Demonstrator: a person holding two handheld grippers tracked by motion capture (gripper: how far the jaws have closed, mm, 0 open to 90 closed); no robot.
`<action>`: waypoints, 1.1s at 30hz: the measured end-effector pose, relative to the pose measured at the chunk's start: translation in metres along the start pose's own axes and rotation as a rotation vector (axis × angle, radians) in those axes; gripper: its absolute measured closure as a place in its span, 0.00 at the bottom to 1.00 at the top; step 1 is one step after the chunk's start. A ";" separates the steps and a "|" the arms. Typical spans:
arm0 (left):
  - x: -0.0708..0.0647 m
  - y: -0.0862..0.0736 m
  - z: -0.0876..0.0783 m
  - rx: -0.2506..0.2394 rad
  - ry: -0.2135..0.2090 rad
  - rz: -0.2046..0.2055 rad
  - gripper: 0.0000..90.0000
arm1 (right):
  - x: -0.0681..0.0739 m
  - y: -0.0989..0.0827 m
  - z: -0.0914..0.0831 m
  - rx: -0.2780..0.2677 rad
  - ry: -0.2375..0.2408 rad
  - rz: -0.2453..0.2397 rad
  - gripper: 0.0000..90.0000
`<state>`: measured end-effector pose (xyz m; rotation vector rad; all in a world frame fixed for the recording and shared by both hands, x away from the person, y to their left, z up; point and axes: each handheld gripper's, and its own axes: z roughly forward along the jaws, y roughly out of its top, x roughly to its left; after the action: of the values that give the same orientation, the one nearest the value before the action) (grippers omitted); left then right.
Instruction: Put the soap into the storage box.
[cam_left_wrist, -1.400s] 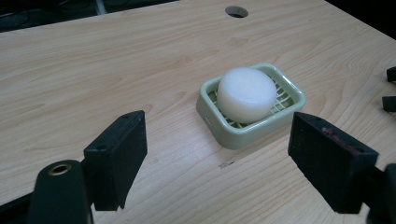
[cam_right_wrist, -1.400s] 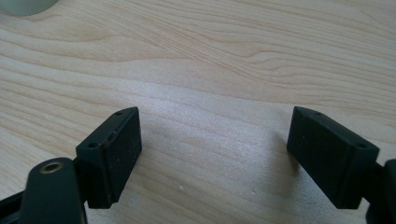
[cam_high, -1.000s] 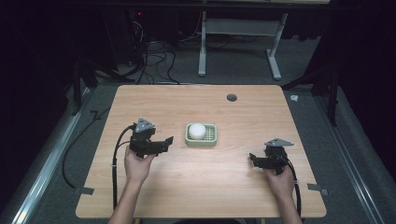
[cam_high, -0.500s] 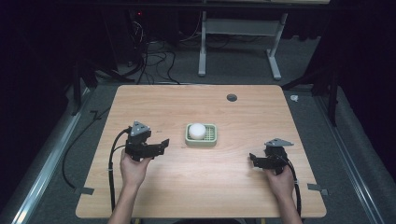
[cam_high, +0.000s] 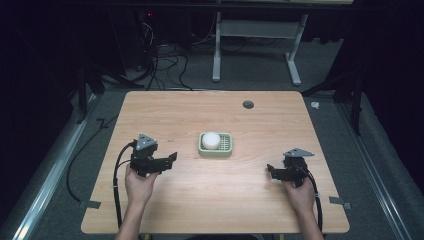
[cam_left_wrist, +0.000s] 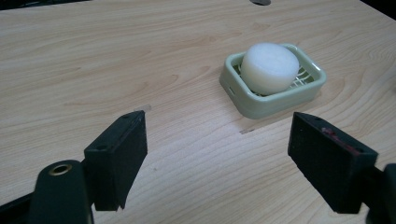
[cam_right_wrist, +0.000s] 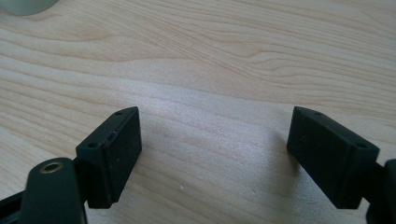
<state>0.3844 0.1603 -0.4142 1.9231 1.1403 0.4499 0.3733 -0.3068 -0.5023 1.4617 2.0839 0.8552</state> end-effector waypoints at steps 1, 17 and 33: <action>0.000 -0.002 -0.001 0.001 0.005 0.000 0.23 | 0.000 0.000 0.000 0.000 0.000 0.000 0.21; 0.003 -0.015 -0.001 0.019 0.010 -0.020 0.23 | 0.000 0.000 0.000 0.000 0.000 -0.001 0.21; 0.004 -0.029 0.001 0.038 0.022 -0.035 0.23 | 0.000 0.000 0.000 0.001 0.000 -0.002 0.21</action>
<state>0.3713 0.1705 -0.4389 1.9323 1.2032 0.4337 0.3733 -0.3066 -0.5023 1.4602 2.0851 0.8542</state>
